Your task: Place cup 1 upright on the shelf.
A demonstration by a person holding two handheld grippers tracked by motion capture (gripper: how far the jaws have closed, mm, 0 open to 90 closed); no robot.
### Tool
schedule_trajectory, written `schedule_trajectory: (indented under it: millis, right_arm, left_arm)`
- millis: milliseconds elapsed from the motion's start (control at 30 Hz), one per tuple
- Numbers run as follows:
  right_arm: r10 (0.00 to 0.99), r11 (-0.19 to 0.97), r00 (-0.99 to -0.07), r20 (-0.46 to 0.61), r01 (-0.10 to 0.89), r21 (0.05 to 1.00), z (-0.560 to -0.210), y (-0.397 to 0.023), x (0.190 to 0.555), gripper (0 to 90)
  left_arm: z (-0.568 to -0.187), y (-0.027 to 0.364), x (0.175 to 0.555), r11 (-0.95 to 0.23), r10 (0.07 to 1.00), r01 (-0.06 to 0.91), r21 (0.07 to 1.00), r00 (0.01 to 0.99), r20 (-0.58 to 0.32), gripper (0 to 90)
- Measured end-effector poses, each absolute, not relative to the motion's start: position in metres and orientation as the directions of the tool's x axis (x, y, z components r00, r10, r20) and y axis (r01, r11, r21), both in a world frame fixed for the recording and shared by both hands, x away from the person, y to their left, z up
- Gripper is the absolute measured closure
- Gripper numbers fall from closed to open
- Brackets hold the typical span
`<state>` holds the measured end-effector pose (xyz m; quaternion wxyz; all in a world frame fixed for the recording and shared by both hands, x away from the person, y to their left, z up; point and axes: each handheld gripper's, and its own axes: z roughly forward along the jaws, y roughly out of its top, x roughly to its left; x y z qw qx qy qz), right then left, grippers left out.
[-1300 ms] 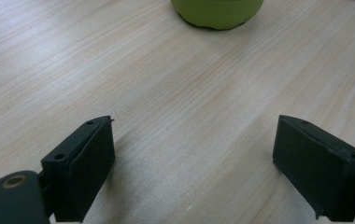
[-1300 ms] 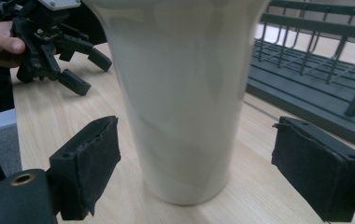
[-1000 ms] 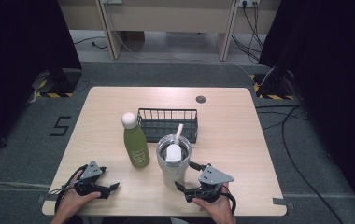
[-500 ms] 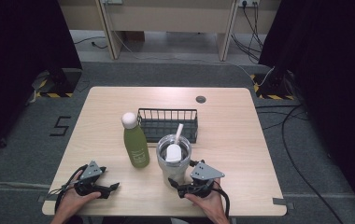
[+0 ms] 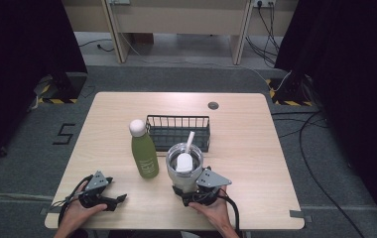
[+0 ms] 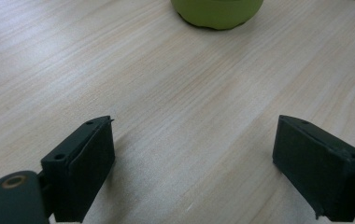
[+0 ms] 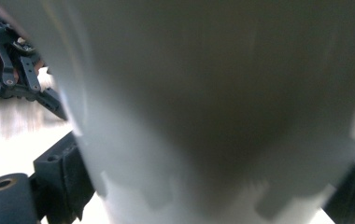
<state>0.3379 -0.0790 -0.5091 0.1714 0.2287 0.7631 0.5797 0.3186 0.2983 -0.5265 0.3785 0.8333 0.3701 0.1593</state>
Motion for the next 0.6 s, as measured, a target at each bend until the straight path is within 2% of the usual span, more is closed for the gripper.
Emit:
schedule_trajectory:
  millis: [600]
  right_arm:
    - [0.569, 0.2, -0.822, 0.001, 0.14, 0.97, -0.5078, -0.0777, 0.3363, 11.3]
  left_arm:
    - [-0.5265, 0.2982, 0.3186, -0.437, 0.738, 0.497, 0.75, 0.675, -0.017, 12.1]
